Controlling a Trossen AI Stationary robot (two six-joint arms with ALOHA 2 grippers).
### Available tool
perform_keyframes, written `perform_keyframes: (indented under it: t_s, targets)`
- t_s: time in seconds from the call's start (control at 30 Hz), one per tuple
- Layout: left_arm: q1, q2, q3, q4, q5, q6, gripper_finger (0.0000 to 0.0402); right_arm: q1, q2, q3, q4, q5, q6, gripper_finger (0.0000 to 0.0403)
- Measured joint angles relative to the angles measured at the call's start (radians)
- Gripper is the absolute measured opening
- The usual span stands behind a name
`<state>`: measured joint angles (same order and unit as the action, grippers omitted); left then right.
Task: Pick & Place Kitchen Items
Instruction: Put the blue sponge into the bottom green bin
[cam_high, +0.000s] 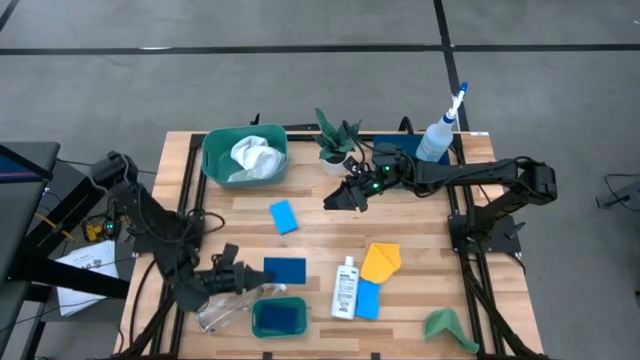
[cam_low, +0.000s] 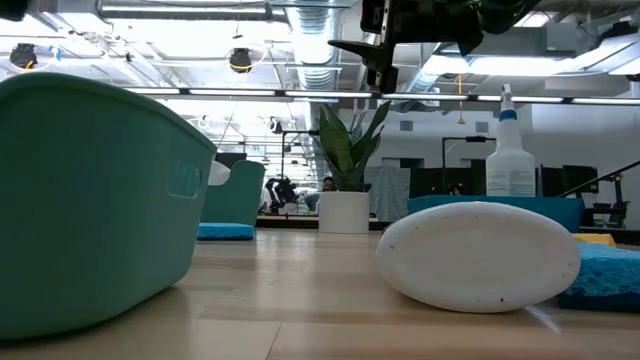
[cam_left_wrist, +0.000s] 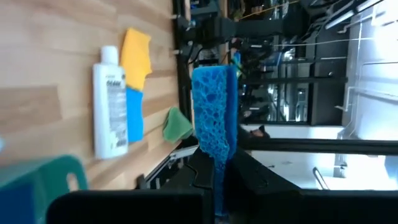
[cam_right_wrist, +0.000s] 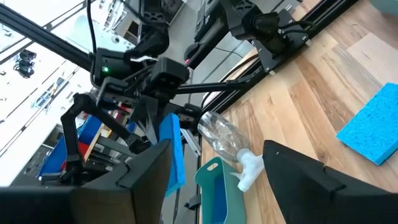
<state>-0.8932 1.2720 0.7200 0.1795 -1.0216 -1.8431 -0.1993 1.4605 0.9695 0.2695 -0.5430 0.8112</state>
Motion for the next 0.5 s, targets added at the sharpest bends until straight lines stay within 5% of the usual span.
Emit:
perform_keyframes:
  t_s: [0.23, 0.5]
  targets:
    - [-0.114, 0.115, 0.000, 0.031, -0.009, -0.132, 0.0005, 0.000, 0.000, 0.000, 0.000, -0.007, 0.000, 0.0244]
    - [-0.221, 0.252, 0.000, 0.209, -0.140, -0.137, 0.0005, 0.003, 0.000, 0.000, -0.005, -0.010, 0.000, 0.0244]
